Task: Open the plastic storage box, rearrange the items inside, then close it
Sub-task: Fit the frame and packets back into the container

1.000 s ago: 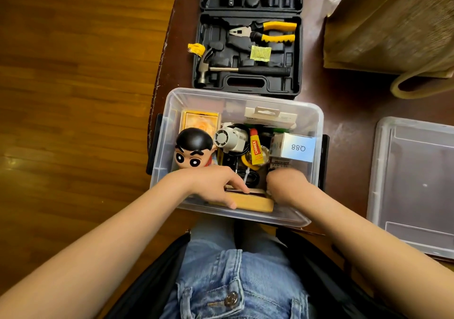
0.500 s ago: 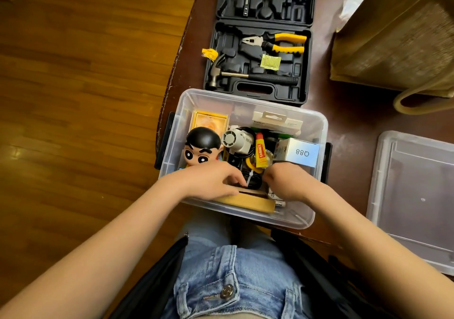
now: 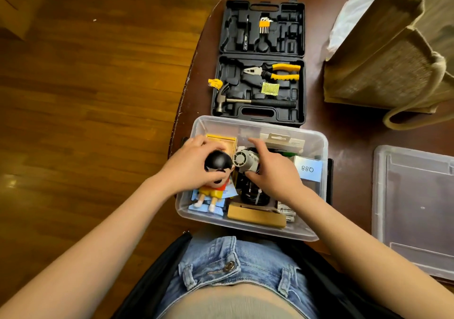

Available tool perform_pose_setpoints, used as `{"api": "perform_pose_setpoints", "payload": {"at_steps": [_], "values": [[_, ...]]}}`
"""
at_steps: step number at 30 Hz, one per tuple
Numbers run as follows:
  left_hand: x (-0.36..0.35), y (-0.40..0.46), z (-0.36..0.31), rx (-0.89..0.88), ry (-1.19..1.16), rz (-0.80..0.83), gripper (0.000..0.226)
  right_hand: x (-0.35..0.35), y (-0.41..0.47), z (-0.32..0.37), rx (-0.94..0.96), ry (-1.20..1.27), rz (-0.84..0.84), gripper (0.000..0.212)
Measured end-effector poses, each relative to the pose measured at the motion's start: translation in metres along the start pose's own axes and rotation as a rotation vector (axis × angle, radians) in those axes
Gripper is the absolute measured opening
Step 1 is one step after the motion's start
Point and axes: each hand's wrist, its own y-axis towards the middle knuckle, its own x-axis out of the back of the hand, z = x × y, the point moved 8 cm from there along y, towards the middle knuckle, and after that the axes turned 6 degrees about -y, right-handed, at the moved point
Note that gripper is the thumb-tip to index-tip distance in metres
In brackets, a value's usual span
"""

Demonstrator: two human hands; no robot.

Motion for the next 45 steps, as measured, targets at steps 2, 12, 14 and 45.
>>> {"api": "perform_pose_setpoints", "payload": {"at_steps": [2,12,14,45], "values": [[-0.007,0.002,0.002,-0.011,0.021,0.053,0.061,-0.004,0.011,0.012,0.047,-0.097,-0.001,0.061],[-0.022,0.018,0.0,-0.037,-0.053,0.134,0.057,0.017,-0.001,-0.013,-0.093,0.015,-0.187,0.037],[-0.017,0.021,0.001,-0.031,-0.126,0.104,0.054,0.023,-0.01,-0.02,-0.117,0.019,-0.206,0.038],[0.029,0.015,0.014,-0.116,-0.226,-0.317,0.019,-0.092,0.018,0.097,0.227,-0.38,0.436,0.058]]}}
